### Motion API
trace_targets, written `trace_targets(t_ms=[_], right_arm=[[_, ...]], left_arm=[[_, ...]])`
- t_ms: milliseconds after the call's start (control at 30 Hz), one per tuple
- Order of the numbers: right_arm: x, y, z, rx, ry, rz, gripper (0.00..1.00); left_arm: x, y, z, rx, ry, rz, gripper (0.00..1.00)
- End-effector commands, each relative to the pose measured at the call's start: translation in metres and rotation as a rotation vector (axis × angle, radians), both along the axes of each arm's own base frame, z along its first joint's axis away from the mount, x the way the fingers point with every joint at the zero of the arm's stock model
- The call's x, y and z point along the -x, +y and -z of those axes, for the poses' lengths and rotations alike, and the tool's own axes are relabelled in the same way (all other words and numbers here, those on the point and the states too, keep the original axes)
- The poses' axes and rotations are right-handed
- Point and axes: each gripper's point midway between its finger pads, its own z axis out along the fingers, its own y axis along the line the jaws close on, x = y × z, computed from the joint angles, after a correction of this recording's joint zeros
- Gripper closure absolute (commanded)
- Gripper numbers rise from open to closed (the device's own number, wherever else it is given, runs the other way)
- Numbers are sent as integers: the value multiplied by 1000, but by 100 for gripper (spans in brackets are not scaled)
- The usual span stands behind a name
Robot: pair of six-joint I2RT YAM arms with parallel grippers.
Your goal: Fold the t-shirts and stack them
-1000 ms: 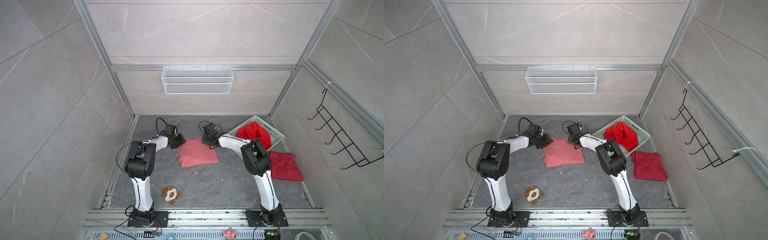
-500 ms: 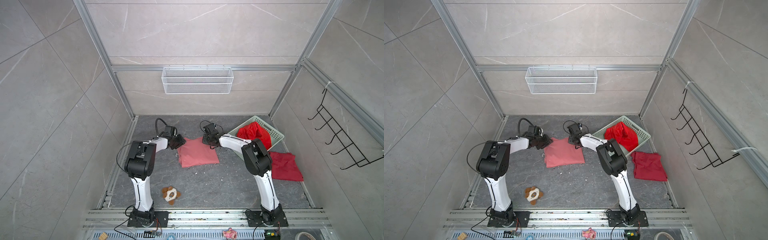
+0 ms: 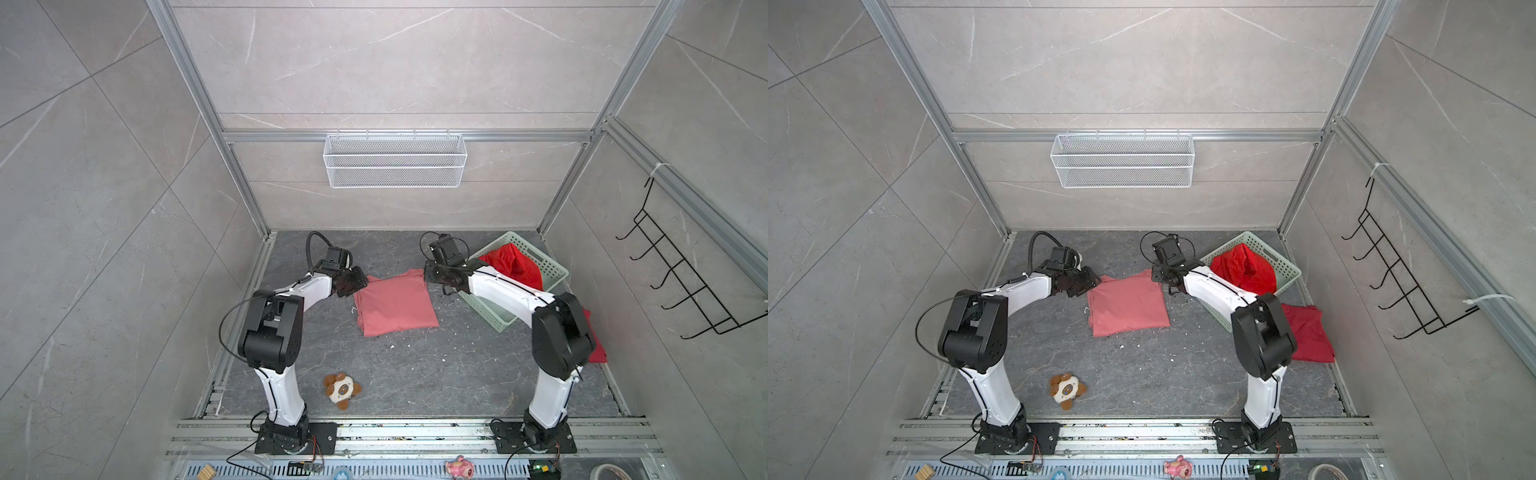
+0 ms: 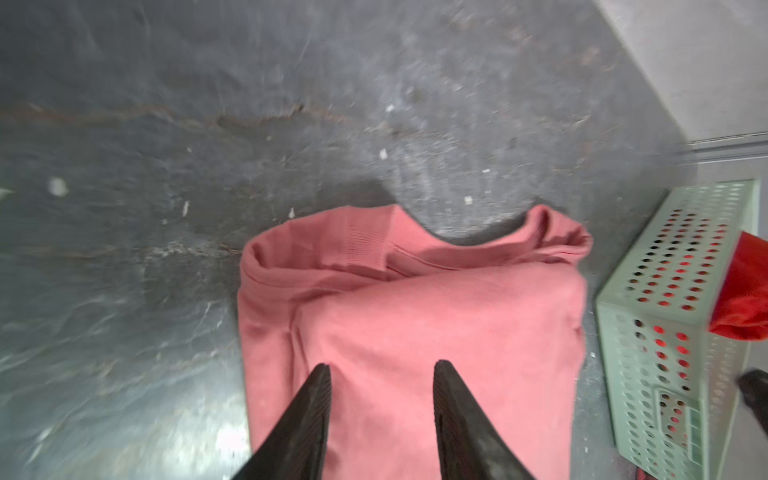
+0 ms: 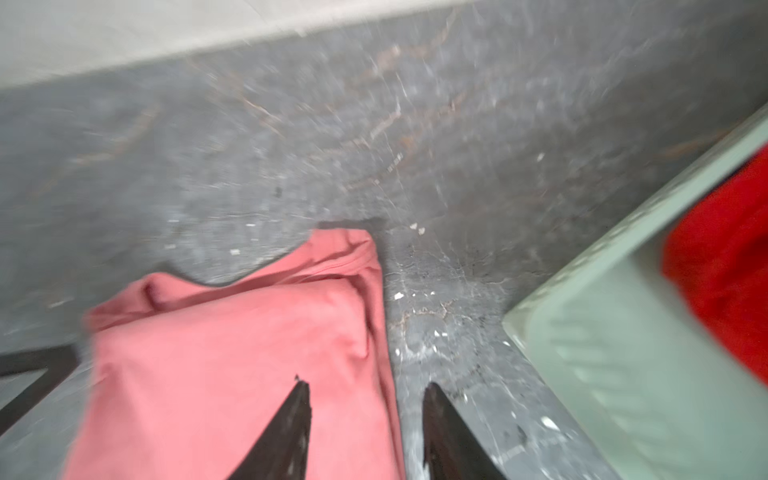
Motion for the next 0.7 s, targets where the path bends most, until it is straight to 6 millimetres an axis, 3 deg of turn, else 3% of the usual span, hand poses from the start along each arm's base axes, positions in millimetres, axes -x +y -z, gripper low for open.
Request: trace_targets(t_ms=[0, 133, 200, 267, 400, 533, 667], right_arm=[[20, -6, -22, -6, -30, -36, 52], [45, -26, -40, 1, -47, -14, 50], [60, -38, -45, 12, -50, -5, 48], [76, -51, -47, 27, -49, 11, 44], [108, -81, -60, 41, -75, 71, 36], [137, -115, -75, 46, -123, 163, 5], [162, -144, -83, 67, -152, 238, 0]], left_arm=[[14, -25, -52, -95, -132, 156, 54], [62, -68, -53, -262, -142, 485, 52], [89, -81, -42, -368, -126, 638, 50], [103, -87, -31, -423, -97, 710, 49], [102, -96, -18, -429, -80, 734, 43], [99, -117, -4, -469, -84, 798, 34], [99, -128, 17, -555, -67, 858, 32]])
